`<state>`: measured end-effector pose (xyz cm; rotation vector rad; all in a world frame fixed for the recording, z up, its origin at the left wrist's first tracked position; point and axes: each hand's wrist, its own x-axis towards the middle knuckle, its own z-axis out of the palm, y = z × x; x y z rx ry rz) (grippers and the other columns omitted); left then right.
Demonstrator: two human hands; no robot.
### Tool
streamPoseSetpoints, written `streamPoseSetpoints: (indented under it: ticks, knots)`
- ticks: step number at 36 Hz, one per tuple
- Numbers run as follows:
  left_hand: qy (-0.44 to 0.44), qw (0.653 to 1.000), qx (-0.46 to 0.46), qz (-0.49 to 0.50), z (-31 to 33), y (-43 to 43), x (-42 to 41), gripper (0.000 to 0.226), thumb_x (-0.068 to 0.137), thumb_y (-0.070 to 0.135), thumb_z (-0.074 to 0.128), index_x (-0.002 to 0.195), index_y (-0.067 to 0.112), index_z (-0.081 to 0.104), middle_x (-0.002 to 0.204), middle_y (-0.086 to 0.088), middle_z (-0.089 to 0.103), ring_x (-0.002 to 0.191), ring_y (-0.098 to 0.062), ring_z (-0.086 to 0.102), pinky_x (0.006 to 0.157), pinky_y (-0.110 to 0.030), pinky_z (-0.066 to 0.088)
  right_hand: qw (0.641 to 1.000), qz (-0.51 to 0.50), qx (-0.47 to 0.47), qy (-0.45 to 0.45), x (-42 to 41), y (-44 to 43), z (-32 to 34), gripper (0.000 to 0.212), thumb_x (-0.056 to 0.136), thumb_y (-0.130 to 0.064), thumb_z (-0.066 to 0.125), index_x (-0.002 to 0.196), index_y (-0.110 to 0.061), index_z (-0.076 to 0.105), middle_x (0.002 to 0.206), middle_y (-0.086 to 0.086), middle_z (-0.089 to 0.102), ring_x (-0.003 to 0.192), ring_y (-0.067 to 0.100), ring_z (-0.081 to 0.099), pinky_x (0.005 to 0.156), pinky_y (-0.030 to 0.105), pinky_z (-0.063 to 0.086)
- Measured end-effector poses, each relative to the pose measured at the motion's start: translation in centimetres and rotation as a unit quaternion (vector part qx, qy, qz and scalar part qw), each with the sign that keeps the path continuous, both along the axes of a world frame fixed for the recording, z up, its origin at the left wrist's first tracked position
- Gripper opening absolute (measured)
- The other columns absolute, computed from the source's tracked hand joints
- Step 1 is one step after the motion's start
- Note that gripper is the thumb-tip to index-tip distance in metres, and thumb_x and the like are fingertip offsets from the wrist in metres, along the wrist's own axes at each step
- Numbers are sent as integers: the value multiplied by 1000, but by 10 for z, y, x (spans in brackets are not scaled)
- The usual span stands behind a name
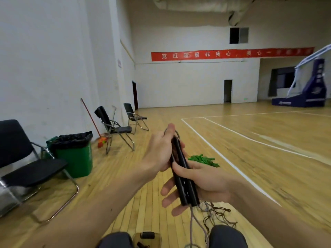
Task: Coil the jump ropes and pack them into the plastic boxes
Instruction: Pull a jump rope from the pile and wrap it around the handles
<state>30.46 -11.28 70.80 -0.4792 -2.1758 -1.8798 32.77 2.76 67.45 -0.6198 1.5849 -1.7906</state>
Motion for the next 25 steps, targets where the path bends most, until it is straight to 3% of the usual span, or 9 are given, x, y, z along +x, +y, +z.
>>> streamPoseSetpoints:
  ticks: [2, 6, 9, 12, 15, 17, 19, 22, 25]
  knots:
    - [14, 999, -39, 28, -8, -4, 1, 61, 106, 48, 34, 79, 2, 64, 65, -12, 60, 43, -17, 55, 38, -23, 37, 1000, 8, -7, -14, 3, 0, -11, 24, 99, -35, 56, 114, -17, 53, 87, 15, 62, 82, 33, 67, 76, 51, 58]
    - [88, 970, -211, 80, -32, -17, -4, 71, 103, 60, 26, 47, 20, 44, 46, 1, 50, 41, -15, 47, 49, -27, 36, 998, 16, -31, -48, 9, 0, -30, 25, 99, -35, 56, 114, -15, 53, 69, 4, 45, 57, 18, 51, 57, 33, 50]
    - [143, 915, -320, 200, -57, -30, -11, 65, 99, 67, 25, 57, 22, 46, 51, 7, 50, 52, -15, 51, 56, -33, 36, 994, 0, -46, -101, 11, 1, -49, 22, 98, -31, 56, 110, -13, 56, 66, 1, 36, 48, 10, 40, 45, 24, 43]
    - [156, 940, -238, 187, -88, -36, -22, 36, 99, 62, 38, 96, 29, 50, 86, 11, 59, 79, -10, 59, 70, -35, 46, 990, -1, -53, -130, 9, 1, -73, 18, 91, -30, 66, 101, -15, 68, 65, -2, 32, 45, 6, 35, 40, 19, 38]
    - [85, 993, -79, 9, -110, -29, -20, 27, 101, 46, 49, 110, 23, 59, 104, 8, 68, 99, -7, 65, 85, -30, 50, 989, 16, -42, -138, 8, -2, -90, 19, 90, -30, 66, 103, -15, 68, 63, -4, 32, 44, 3, 33, 39, 17, 35]
    - [23, 998, -5, -58, -122, -27, -15, 37, 102, 42, 48, 98, 11, 67, 90, -4, 71, 85, -23, 70, 79, -37, 55, 988, 20, -32, -150, 10, -4, -97, 22, 92, -29, 63, 108, -13, 63, 62, -5, 32, 42, 2, 32, 37, 15, 32]
    - [-18, 998, 37, -53, -139, -26, -12, 45, 101, 45, 49, 81, 9, 68, 72, -6, 63, 63, -20, 61, 62, -31, 49, 986, 10, -21, -168, 13, -7, -108, 24, 95, -31, 59, 110, -12, 59, 60, -6, 31, 41, 2, 31, 35, 15, 28]
    - [-20, 1000, -4, -16, -164, -27, -14, 48, 99, 43, 54, 64, 13, 61, 60, -2, 52, 55, -16, 48, 55, -32, 38, 981, -12, -2, -192, 16, -10, -124, 34, 94, -41, 54, 111, -11, 56, 59, -6, 30, 40, 1, 27, 36, 14, 22]
    - [5, 998, -62, 19, -184, -30, -15, 56, 98, 41, 56, 56, 5, 51, 52, -9, 44, 52, -17, 43, 60, -44, 40, 980, -23, 9, -197, 18, -12, -141, 48, 91, -52, 53, 115, -10, 55, 63, -5, 34, 43, 3, 28, 39, 16, 22]
